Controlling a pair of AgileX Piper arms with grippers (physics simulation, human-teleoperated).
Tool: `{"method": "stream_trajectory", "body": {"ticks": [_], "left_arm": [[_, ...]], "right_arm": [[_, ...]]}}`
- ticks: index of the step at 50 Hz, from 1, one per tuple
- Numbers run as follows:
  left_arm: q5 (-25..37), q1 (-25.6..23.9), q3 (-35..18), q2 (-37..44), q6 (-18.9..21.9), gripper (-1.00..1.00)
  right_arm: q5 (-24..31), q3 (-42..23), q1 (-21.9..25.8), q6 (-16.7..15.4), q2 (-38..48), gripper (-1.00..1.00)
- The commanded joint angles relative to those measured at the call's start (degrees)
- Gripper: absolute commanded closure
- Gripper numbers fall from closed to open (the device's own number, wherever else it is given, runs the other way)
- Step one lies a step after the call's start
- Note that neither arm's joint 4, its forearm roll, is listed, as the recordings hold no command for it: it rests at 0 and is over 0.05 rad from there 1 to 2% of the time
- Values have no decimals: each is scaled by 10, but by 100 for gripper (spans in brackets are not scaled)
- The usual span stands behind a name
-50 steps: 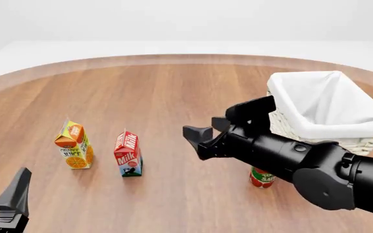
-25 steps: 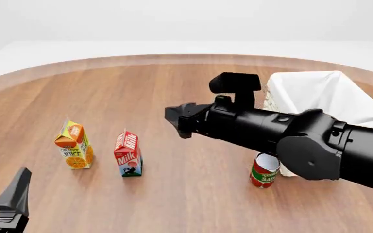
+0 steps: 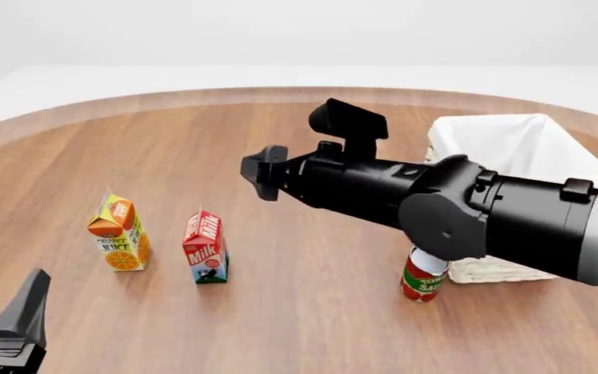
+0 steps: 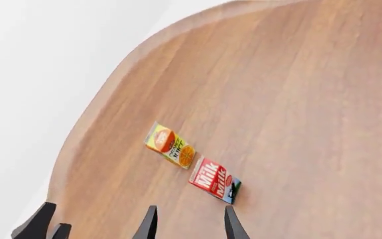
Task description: Pick the milk and place it in the basket.
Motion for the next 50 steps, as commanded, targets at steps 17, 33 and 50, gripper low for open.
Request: {"method": "stream_trajectory", "body": {"ticks": [17, 33, 50], "left_arm": [[0, 0, 0, 0, 0, -100], [0, 0, 0, 0, 0, -100], [0, 0, 0, 0, 0, -100]], "right_arm": [[31, -106, -20, 5, 104, -100], [11, -141, -2, 68, 169, -100], [4, -172, -27, 102, 219, -100]]}}
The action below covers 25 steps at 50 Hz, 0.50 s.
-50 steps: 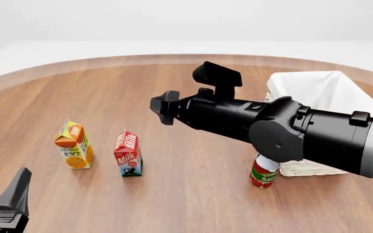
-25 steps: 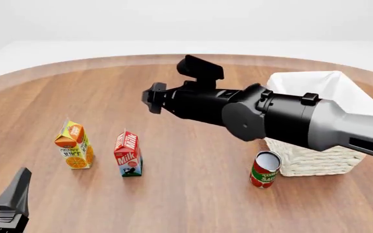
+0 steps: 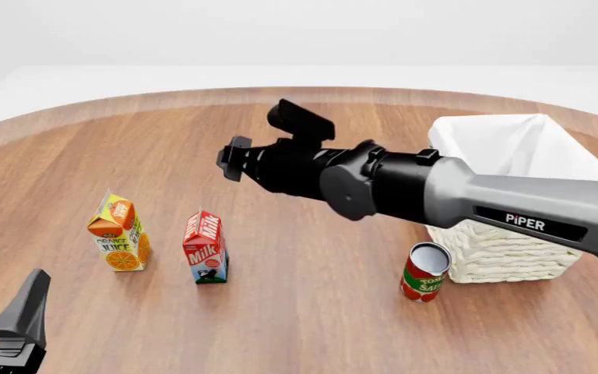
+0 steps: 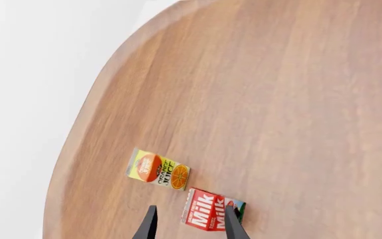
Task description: Pick the milk and place it in the basket.
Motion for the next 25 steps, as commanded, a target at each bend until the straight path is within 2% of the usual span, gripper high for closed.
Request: {"method": "stream_trajectory", "body": {"ticks": [1, 7, 25], "left_arm": [[0, 0, 0, 0, 0, -100], [0, 0, 0, 0, 0, -100], [0, 0, 0, 0, 0, -100]], "right_arm": [[-8, -11, -7, 27, 25, -100], [-10, -11, -15, 37, 35, -100], [-14, -16, 9, 55, 67, -100]]}}
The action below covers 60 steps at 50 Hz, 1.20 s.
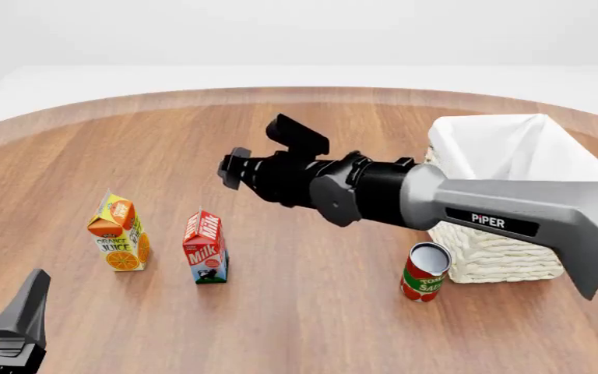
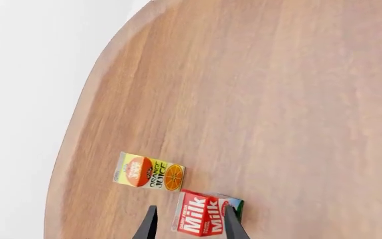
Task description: Pick the milk and place it in the basket.
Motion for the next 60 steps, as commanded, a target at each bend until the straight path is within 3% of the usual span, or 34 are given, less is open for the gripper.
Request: {"method": "stream_trajectory", "body": {"ticks": [1, 60], "left_arm": [[0, 0, 0, 0, 0, -100], [0, 0, 0, 0, 0, -100]], "right_arm": [[-3, -5, 13, 12, 23, -100], [11, -71, 43, 18, 111, -100]]}}
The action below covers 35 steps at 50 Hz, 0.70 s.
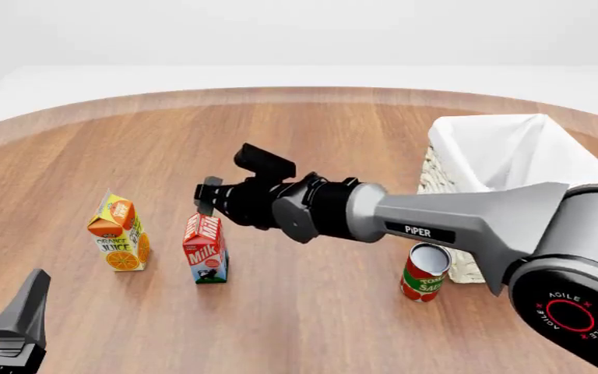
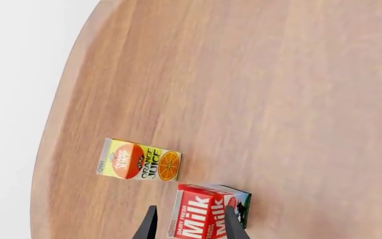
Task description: Pick the milk and place it in the basket.
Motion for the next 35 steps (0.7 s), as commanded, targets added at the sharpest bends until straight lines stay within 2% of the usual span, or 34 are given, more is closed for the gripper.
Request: {"method": "stream_trajectory", "body": {"ticks": [1, 35], "left_arm": [[0, 0, 0, 0, 0, -100], [0, 0, 0, 0, 0, -100]], "right_arm": [[-6, -6, 8, 6, 15, -100], [-31, -5, 27, 31, 53, -100]]}}
